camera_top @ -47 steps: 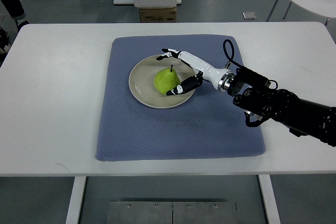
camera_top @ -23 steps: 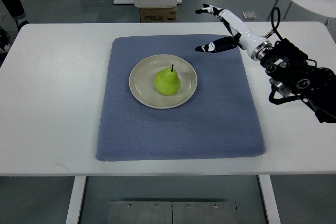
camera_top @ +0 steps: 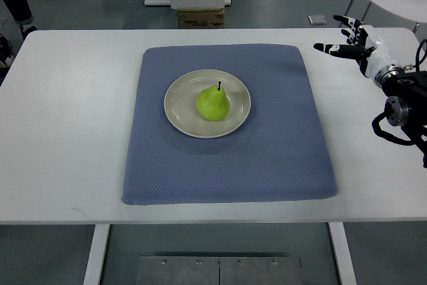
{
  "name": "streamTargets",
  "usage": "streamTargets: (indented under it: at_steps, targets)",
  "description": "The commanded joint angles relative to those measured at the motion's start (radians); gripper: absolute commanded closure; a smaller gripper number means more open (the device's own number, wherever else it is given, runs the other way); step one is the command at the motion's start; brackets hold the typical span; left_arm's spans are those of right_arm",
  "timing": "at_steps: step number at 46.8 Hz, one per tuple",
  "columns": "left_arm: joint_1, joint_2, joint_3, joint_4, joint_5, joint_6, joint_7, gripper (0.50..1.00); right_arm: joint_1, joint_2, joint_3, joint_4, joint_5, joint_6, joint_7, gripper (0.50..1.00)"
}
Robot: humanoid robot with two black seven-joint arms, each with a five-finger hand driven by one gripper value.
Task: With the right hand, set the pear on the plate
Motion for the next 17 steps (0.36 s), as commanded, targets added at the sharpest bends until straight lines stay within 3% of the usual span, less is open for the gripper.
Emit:
streamTargets:
  at_steps: [1,17]
  targets:
    - [0.0,0.0,0.0,0.0,0.0,0.0,0.0,0.5,-0.034,0.008,0.084,-0.025,0.015,0.001,-0.047,0.5]
    - [0.0,0.0,0.0,0.0,0.0,0.0,0.0,0.5,-0.074,0.03,0.199,-0.028,0.016,-0.004,-0.075,0.5]
